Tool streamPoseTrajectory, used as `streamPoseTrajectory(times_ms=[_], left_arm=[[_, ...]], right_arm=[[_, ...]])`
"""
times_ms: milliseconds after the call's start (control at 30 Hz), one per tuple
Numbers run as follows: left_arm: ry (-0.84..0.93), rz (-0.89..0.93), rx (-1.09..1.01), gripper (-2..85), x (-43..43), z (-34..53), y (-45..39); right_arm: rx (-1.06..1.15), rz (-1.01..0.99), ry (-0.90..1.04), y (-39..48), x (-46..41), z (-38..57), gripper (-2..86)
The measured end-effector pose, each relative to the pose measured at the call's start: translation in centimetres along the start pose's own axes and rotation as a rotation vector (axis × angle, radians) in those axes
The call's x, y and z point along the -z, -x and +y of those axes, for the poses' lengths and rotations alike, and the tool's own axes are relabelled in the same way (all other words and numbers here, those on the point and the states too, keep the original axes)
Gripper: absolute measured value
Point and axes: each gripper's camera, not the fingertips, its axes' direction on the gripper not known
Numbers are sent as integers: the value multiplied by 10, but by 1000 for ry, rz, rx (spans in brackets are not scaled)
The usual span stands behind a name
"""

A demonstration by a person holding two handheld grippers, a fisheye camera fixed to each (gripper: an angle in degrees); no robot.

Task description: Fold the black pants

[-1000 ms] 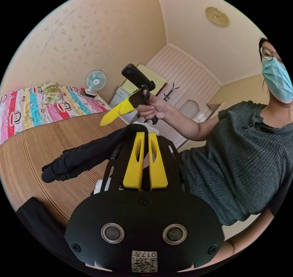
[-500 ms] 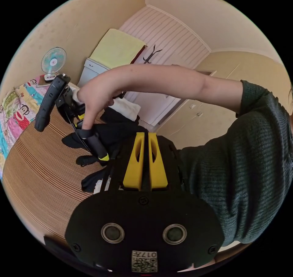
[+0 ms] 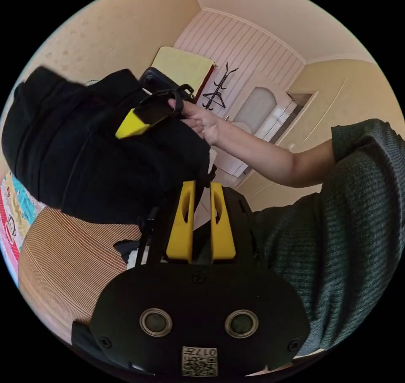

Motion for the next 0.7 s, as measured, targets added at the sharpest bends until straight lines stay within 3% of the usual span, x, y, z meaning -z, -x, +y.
streamPoseTrajectory(times_ms=[133,200,267,533,700], left_arm=[[-305,-93,117,81,85,9,4],[-475,-254,230,106,129,18,0],[-530,-284,256,120,144,17,-3],[-447,-241,468,222,123,11,37],[-457,-147,504,182,112,36,59]], right_arm=[[143,94,-114,64,4,0,62],[184,170,-109,87,-9,-2,62],[240,274,-36,112,-39,-5,63],[250,367,293,126,-151,6,74],[192,254,241,121,-143,21,54]])
